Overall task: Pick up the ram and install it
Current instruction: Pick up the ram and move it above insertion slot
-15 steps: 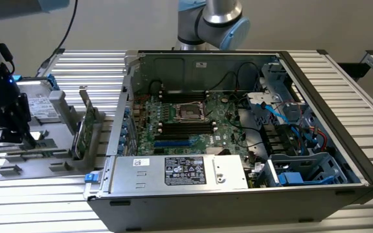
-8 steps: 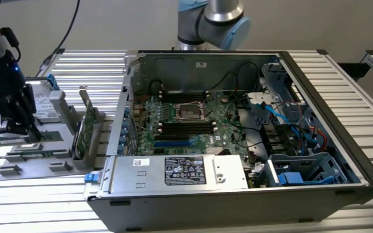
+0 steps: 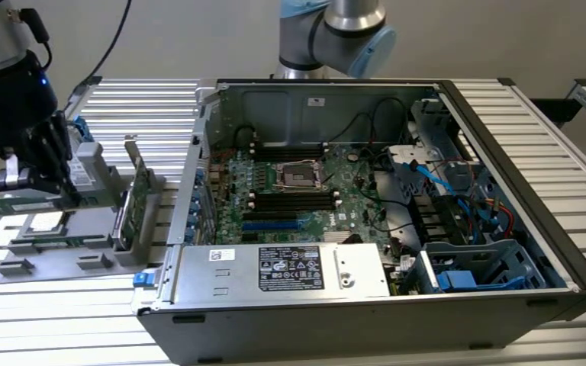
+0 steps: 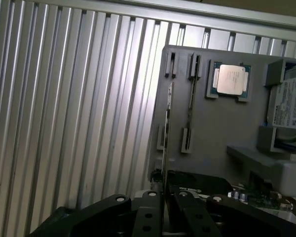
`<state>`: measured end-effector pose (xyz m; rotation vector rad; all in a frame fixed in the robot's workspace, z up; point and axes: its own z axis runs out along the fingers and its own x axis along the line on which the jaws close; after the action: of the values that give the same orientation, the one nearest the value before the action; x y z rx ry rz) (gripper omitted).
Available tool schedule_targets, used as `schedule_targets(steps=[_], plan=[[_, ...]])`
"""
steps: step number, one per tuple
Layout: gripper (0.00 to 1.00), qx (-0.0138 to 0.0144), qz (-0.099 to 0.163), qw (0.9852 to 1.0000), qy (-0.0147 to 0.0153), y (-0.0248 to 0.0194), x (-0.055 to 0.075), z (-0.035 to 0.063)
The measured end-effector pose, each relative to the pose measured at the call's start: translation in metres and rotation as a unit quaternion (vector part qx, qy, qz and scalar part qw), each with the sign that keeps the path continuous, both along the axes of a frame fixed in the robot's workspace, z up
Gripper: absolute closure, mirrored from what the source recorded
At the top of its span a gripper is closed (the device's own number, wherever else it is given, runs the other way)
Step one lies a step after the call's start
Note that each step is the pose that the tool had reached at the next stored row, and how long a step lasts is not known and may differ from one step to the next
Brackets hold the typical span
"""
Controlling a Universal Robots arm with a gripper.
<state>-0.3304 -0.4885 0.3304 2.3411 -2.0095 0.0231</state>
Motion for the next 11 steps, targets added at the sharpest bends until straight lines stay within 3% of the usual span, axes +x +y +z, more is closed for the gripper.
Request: schedule_targets(steps=[11], plan=[[0.86,0.006,0.0,1.0,0.0005,0.0,0.046,0.0404]])
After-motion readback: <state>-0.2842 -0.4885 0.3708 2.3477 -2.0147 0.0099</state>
